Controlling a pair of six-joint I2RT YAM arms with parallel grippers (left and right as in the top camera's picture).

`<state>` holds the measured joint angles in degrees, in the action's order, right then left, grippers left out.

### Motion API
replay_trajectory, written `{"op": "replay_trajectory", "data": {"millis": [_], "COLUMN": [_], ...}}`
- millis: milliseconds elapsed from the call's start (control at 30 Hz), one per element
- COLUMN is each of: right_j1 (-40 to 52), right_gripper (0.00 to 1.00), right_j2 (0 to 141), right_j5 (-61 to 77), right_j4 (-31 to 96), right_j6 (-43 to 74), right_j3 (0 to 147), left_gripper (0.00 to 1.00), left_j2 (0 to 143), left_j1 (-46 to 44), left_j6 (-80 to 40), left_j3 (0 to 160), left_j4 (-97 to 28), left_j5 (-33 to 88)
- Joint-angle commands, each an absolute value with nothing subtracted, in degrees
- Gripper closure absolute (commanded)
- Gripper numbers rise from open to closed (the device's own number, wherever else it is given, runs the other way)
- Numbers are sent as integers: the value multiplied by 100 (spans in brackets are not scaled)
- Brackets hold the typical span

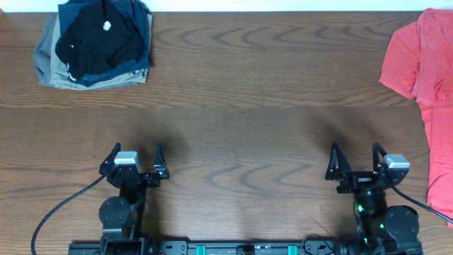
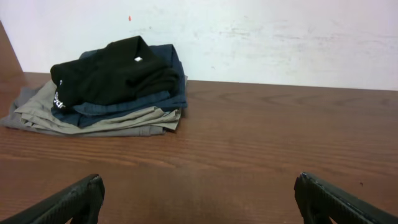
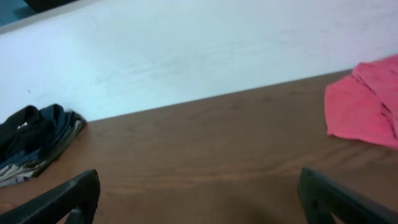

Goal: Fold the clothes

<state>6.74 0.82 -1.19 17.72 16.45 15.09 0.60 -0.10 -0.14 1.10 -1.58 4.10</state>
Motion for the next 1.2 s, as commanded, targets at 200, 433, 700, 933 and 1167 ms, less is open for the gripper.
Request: {"op": "replay_trajectory", "data": {"millis": [200,433,700,933,1167], "right_j1": [864,733,574,414,364], "right_gripper": [1,1,1,1,1], "right_j2": [32,30,30,30,30], "right_j5": [-14,-21,-43,-19,-19], "right_j4": [631,-49,250,436,436], "right_j6": [1155,996,67,-244,-244], "right_j3": [659,21,32,32,32], "left_gripper": [2,2,2,2,2], "left_j2": [23,23,23,23,23], "left_j1": [10,10,10,10,10], "left_j6": [21,21,21,21,21], "left_j3": [23,23,23,23,23], "left_j4": [-362,-362,-362,-362,-362], "left_j5": [491,491,491,491,491]}}
